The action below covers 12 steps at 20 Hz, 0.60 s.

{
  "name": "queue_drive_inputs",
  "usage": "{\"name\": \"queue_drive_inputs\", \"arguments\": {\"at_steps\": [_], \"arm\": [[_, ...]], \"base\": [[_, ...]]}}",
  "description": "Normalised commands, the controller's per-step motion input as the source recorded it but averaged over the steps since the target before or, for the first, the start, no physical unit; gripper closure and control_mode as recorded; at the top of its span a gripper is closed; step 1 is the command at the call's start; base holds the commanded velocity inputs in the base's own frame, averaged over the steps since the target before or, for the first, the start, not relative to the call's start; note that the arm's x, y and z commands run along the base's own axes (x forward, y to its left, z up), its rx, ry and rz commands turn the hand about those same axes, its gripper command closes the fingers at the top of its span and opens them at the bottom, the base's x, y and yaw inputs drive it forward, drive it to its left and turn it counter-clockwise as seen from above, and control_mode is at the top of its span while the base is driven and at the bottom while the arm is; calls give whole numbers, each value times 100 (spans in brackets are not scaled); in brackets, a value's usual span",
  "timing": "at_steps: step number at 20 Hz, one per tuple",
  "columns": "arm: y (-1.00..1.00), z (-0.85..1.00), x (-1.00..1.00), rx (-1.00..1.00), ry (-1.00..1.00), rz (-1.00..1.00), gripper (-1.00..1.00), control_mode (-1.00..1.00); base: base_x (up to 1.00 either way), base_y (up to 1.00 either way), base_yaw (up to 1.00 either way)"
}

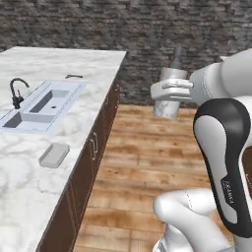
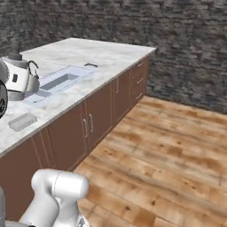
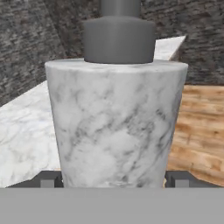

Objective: Open the cabinet. Pick the soap dispenser and place it next to the sink. Then close the cabinet.

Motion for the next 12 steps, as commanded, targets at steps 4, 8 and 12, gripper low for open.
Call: {"name": "queue_drive_inputs", "arguments": {"at_steps": [4, 8, 12], "arm": [[0, 0, 0, 0, 0, 0, 100, 100], [0, 0, 0, 0, 0, 0, 100, 100], [0, 0, 0, 0, 0, 0, 100, 100]], "base": [[94, -5, 56], [100, -19, 9], [100, -26, 26]]}}
